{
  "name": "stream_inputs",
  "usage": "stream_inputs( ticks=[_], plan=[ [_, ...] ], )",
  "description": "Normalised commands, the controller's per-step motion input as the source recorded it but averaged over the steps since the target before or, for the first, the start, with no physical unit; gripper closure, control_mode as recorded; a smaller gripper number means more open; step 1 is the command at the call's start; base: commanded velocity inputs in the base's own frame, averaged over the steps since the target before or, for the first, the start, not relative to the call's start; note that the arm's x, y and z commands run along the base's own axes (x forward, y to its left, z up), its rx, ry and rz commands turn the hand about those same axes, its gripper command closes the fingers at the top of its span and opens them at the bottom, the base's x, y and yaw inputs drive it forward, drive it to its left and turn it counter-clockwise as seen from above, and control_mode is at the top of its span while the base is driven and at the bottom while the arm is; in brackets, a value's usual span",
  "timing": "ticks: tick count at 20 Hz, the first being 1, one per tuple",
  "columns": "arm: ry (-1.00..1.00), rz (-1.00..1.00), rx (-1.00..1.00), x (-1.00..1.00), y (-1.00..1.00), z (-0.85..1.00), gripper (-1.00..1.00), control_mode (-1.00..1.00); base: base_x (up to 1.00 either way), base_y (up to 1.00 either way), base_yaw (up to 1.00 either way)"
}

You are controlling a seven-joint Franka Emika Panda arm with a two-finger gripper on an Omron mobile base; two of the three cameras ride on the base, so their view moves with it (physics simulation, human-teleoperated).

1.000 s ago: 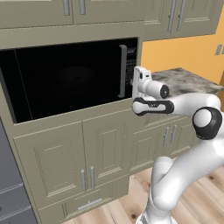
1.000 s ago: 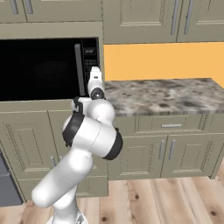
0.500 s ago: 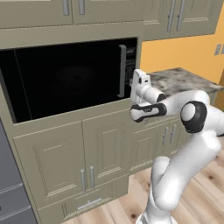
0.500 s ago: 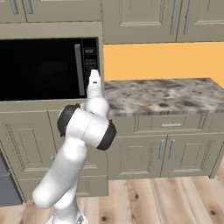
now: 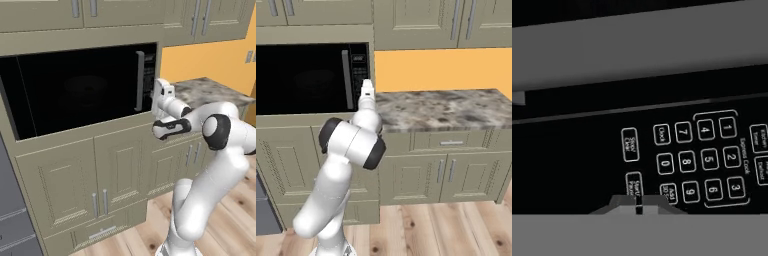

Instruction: Pick the broccoli from the sink and place it in the bowl. Then pick the bowl and place it in the microwave. Then close the microwave door and press the start button.

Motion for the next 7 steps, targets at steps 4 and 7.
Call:
stream_inputs(
  ticks=[4, 7],
  plan=[
    [0.0, 0.0, 0.04, 0.14, -0.54, -0.08, 1.0, -1.0, 0.0, 0.0, 0.0],
    [-0.03, 0.04, 0.0, 0.03, 0.26, -0.07, 1.0, -1.0, 0.0, 0.0, 0.0]
  ],
)
